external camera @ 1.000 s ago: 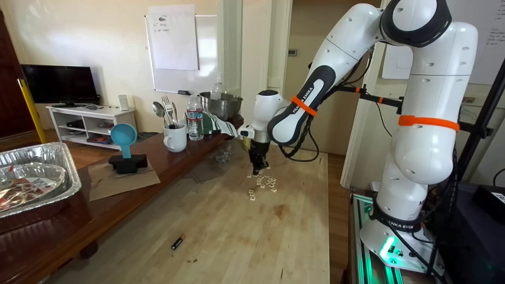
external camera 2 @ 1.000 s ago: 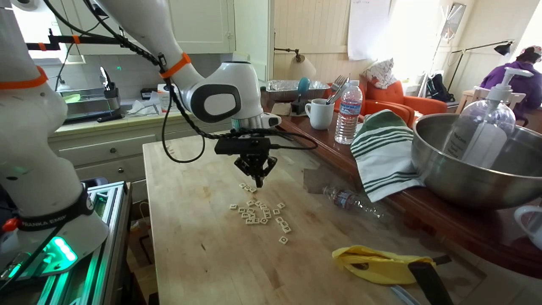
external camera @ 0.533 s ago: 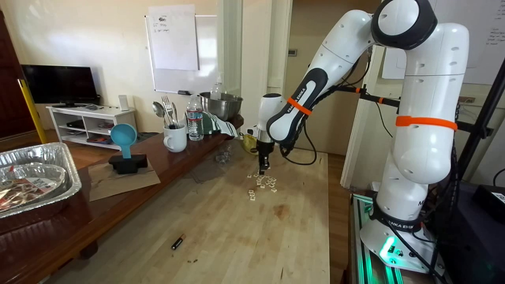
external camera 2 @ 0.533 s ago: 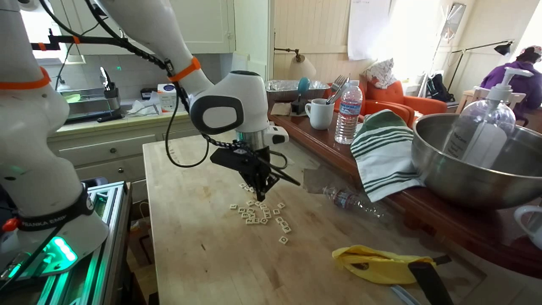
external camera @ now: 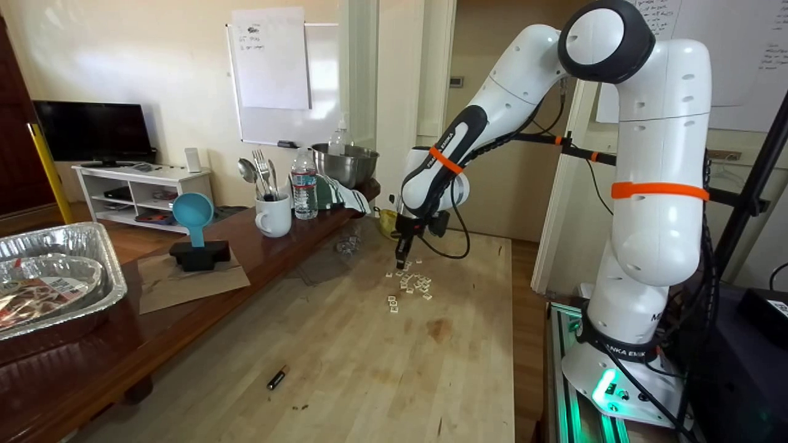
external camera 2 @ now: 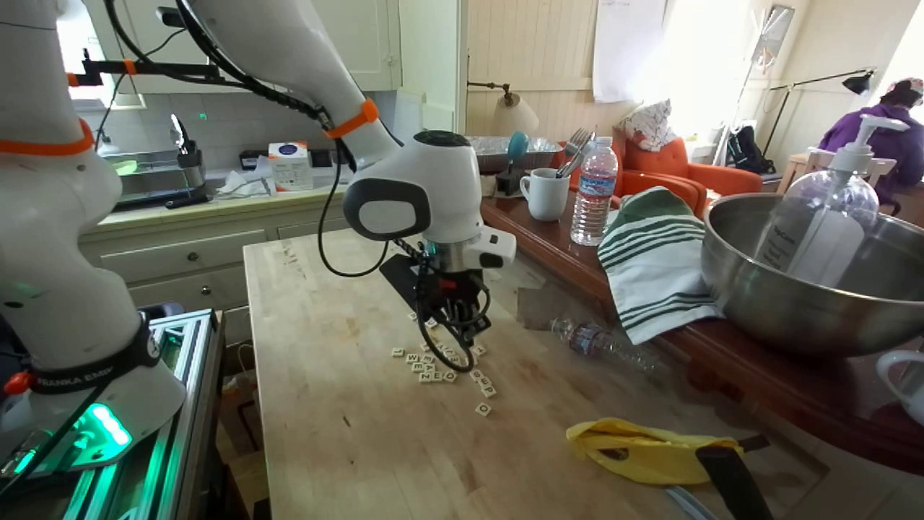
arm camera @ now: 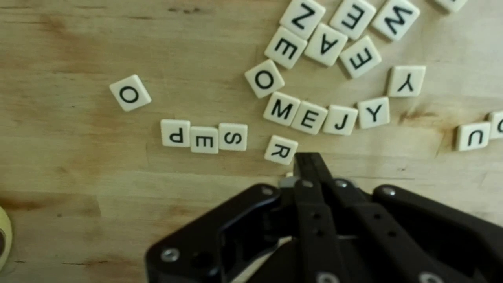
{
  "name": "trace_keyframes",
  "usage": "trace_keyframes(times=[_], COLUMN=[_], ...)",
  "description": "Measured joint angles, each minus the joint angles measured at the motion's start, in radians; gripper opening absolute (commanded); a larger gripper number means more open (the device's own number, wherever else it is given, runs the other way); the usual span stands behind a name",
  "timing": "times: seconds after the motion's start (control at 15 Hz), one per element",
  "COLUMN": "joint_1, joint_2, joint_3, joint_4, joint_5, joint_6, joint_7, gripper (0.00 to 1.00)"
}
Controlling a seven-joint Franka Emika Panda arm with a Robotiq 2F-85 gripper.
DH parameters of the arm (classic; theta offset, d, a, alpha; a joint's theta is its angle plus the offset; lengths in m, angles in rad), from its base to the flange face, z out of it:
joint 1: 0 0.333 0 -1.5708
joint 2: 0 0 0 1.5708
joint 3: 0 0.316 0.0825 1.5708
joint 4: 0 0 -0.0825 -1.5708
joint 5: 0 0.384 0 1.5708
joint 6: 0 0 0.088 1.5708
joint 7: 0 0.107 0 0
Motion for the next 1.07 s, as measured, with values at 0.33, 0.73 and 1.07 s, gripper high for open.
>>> trace_keyframes(times=[0.33, 0.73, 1.07], joint_1=[-0.032, -0.052, -0.056], joint_2=[0.058, 0.095, 0.092], joint_3=[0.025, 0.063, 0.071], joint_4=[0.041, 0.052, 0.051], joint_5=[0.094, 0.095, 0.068], joint_6=[0.089, 0.109, 0.109], joint_7=[0.093, 0.121, 0.113], gripper=[0.0, 0.0, 0.0])
